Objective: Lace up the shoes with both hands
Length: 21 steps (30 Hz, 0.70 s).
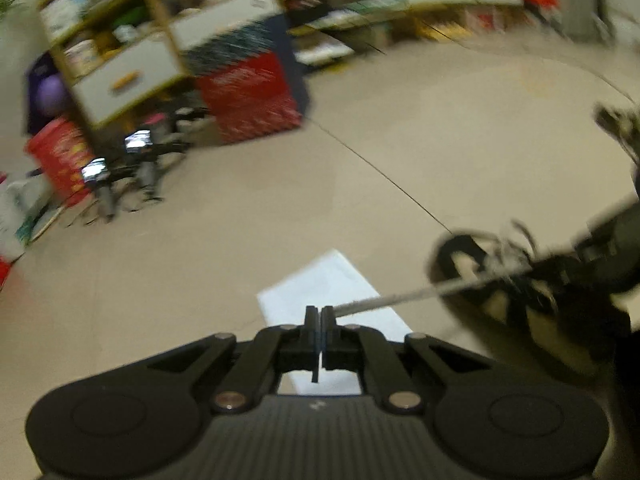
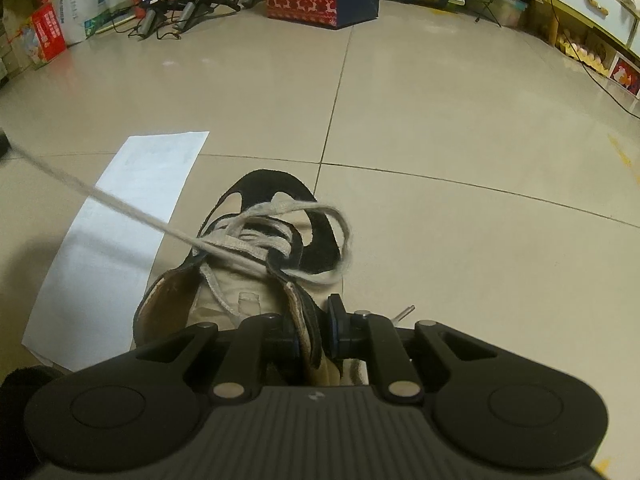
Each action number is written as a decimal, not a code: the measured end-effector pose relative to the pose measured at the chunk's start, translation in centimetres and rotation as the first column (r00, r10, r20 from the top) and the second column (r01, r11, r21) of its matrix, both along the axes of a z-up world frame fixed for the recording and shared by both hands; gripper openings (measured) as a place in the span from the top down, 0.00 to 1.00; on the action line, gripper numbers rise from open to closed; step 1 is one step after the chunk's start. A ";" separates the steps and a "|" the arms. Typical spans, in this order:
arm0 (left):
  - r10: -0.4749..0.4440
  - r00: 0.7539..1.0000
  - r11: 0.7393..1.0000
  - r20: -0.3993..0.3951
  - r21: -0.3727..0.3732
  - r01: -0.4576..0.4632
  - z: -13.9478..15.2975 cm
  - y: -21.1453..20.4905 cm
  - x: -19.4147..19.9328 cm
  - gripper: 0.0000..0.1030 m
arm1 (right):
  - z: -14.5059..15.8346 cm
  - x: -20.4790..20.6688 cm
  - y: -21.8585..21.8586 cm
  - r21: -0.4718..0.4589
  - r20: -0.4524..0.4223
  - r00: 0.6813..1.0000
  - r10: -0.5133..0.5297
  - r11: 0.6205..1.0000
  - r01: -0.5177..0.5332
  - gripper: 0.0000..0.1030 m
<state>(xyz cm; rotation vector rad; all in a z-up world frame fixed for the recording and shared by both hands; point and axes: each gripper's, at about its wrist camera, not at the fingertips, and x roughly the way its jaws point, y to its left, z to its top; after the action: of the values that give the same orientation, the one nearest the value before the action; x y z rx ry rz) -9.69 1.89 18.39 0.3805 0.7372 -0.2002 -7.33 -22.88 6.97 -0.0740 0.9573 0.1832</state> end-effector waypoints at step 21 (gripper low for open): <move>0.019 1.000 0.973 -0.010 -0.228 -0.021 2.3 2.7 2.8 0.90 | -1.2 -0.3 -1.6 0.083 -0.002 1.000 -0.016 0.996 0.016 0.82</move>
<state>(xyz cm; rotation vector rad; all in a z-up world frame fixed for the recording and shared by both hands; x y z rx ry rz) -6.87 4.63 20.68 0.1533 0.7168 -0.2652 -7.65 -24.45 5.78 0.0106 0.9505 0.2086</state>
